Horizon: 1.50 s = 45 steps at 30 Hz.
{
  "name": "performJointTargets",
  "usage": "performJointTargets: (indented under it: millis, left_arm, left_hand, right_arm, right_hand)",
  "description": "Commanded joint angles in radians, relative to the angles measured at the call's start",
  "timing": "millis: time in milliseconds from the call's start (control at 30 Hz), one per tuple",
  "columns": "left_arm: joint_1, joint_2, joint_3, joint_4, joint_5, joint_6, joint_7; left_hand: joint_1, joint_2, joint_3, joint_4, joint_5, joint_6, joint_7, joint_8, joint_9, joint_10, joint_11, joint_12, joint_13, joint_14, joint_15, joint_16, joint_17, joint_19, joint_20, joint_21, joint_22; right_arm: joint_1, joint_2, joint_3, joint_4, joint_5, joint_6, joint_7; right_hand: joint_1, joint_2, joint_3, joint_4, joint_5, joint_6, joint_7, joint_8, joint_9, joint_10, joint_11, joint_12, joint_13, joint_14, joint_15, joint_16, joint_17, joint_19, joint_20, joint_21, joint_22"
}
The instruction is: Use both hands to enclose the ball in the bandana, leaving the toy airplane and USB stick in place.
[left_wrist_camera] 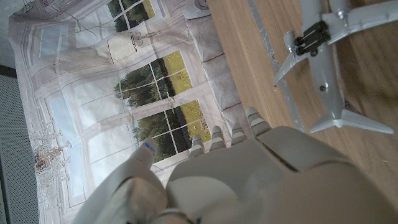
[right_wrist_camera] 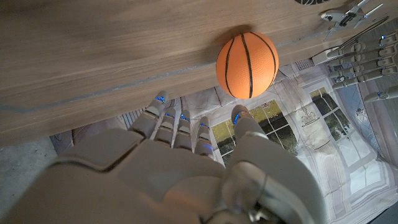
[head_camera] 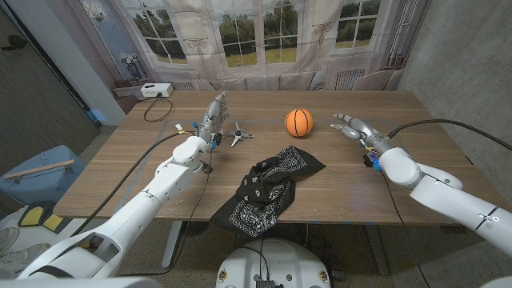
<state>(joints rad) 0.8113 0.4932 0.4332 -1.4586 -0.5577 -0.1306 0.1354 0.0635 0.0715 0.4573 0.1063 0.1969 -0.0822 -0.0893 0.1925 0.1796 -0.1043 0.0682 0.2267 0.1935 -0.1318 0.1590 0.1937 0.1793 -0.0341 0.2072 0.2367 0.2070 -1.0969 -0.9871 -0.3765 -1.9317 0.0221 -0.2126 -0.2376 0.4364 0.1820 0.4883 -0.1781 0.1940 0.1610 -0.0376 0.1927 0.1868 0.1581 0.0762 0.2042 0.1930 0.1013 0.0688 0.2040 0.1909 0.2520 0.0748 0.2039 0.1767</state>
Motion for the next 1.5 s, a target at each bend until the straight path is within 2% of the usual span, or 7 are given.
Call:
performJointTargets:
  millis: [33,167,600,1067,1267,1500]
  left_arm:
    - [0.017,0.0,0.001,-0.023,0.007,-0.012,0.008]
    - [0.025,0.002,-0.001,-0.034,0.01,-0.016,0.013]
    - [0.04,0.01,-0.007,-0.059,0.012,-0.018,0.021]
    - [0.041,0.011,-0.009,-0.067,0.005,-0.011,0.018]
    - [0.039,0.01,-0.007,-0.067,0.006,-0.007,0.018]
    - [0.032,0.004,-0.003,-0.057,0.007,-0.009,0.015]
  left_hand:
    - [-0.009,0.003,-0.004,-0.001,0.006,0.011,-0.001,0.0,0.001,0.006,-0.002,0.0,0.004,0.006,-0.003,-0.003,0.004,-0.001,0.005,0.005,0.004]
    - [-0.009,0.003,-0.005,-0.001,0.006,0.012,-0.001,0.0,0.001,0.006,-0.002,-0.001,0.004,0.006,-0.004,-0.003,0.004,-0.002,0.005,0.005,0.004]
    - [-0.01,0.001,-0.006,0.0,0.007,0.014,-0.002,-0.001,0.001,0.009,-0.002,-0.001,0.004,0.007,-0.006,-0.003,0.004,0.0,0.006,0.006,0.004]
    - [-0.012,0.0,-0.008,0.001,0.008,0.017,0.0,-0.001,0.001,0.01,0.0,-0.002,0.004,0.007,-0.006,-0.004,0.004,0.001,0.006,0.006,0.004]
    - [-0.013,0.0,-0.009,0.002,0.008,0.017,-0.001,-0.001,0.001,0.01,0.0,-0.002,0.004,0.007,-0.006,-0.004,0.004,0.001,0.006,0.006,0.004]
    - [-0.014,0.0,-0.01,0.002,0.009,0.018,0.0,-0.001,0.001,0.01,-0.001,-0.002,0.004,0.007,-0.008,-0.004,0.004,0.002,0.006,0.006,0.004]
  right_arm:
    - [0.009,-0.05,-0.038,-0.092,-0.071,-0.09,0.047]
    - [0.014,-0.063,-0.05,-0.117,-0.103,-0.108,0.059]
    - [0.04,-0.086,-0.096,-0.176,-0.21,-0.137,0.112]
    - [0.102,-0.081,-0.157,-0.192,-0.312,-0.151,0.221]
    - [0.122,-0.075,-0.175,-0.194,-0.344,-0.144,0.262]
    - [0.15,-0.064,-0.199,-0.192,-0.395,-0.142,0.308]
  right_hand:
    - [0.058,0.009,0.039,-0.005,0.011,0.008,-0.003,0.009,0.003,0.004,-0.012,0.004,0.006,0.006,-0.01,0.004,-0.001,0.006,-0.007,0.007,0.003]
    - [0.092,0.005,0.059,-0.008,0.013,0.004,-0.002,0.007,0.003,0.002,-0.018,0.002,0.006,0.005,-0.013,0.003,-0.002,0.007,-0.008,0.007,0.002]
    - [0.137,-0.01,0.075,-0.011,0.006,-0.002,0.0,0.006,0.004,0.001,-0.022,0.0,0.006,0.008,-0.015,0.001,-0.003,0.012,-0.004,0.007,0.002]
    - [0.194,-0.024,0.089,-0.011,-0.006,0.025,-0.004,0.016,0.005,0.011,-0.031,0.002,0.006,0.027,-0.019,0.006,-0.004,0.027,0.003,0.01,0.001]
    - [0.216,-0.03,0.092,-0.011,-0.008,0.029,-0.003,0.016,0.005,0.011,-0.033,0.001,0.007,0.045,-0.028,0.011,-0.004,0.036,0.008,0.012,0.001]
    - [0.256,-0.037,0.097,-0.011,-0.009,0.053,-0.003,0.023,0.005,0.042,-0.035,0.011,0.007,0.065,-0.044,0.016,-0.003,0.044,0.005,0.012,0.001]
